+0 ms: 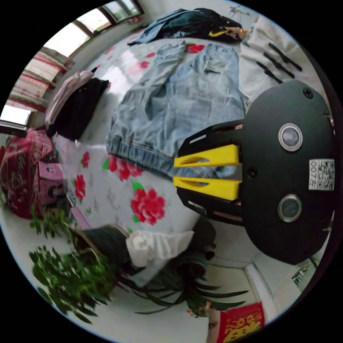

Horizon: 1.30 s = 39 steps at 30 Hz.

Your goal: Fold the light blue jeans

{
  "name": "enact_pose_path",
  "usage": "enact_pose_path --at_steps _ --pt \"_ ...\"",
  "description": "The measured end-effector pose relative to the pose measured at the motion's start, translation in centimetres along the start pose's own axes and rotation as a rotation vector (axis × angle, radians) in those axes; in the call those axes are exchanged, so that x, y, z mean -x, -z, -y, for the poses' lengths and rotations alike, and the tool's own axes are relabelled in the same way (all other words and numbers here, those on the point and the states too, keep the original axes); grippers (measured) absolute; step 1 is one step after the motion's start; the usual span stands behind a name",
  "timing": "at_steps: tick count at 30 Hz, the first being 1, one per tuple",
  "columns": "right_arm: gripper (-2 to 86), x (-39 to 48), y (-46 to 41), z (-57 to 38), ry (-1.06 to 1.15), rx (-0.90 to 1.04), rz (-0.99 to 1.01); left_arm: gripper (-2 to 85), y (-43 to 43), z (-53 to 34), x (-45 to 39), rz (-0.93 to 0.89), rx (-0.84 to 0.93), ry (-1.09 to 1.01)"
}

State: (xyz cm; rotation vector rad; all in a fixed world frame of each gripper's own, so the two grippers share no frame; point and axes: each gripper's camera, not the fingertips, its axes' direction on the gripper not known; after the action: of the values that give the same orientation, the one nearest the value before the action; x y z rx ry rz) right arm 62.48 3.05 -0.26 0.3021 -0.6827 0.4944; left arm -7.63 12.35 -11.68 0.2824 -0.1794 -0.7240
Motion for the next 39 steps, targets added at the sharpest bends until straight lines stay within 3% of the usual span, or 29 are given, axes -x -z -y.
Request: enact_pose_path --at_steps 9,17,25,27,32,39 --pt "5.8 2.0 -5.8 8.7 -0.053 0.087 0.081 7.7 -7.0 16.6 -13.7 0.087 0.064 -0.25" --pt "6.1 0.3 -10.2 14.1 -0.152 0.177 -0.026 9.5 -17.2 25.8 -14.4 0.068 0.213 -0.105" --pt "1.2 -1.3 -12.8 17.3 -0.251 0.228 -0.04 0.2 -17.9 24.9 -15.1 0.106 0.134 -0.282" --pt "0.5 -1.0 -11.4 17.9 -0.244 0.183 0.038 -0.5 -16.7 24.5 -14.3 0.081 0.11 -0.268" --pt "-0.2 0.5 -1.0 18.4 -0.151 -0.076 0.482 -0.9 -7.3 21.0 -8.0 -0.086 -0.103 -0.168" --pt "-0.3 1.1 12.6 12.6 0.08 -0.21 0.675 -1.0 6.3 6.5 2.4 -0.324 -0.339 -0.092"
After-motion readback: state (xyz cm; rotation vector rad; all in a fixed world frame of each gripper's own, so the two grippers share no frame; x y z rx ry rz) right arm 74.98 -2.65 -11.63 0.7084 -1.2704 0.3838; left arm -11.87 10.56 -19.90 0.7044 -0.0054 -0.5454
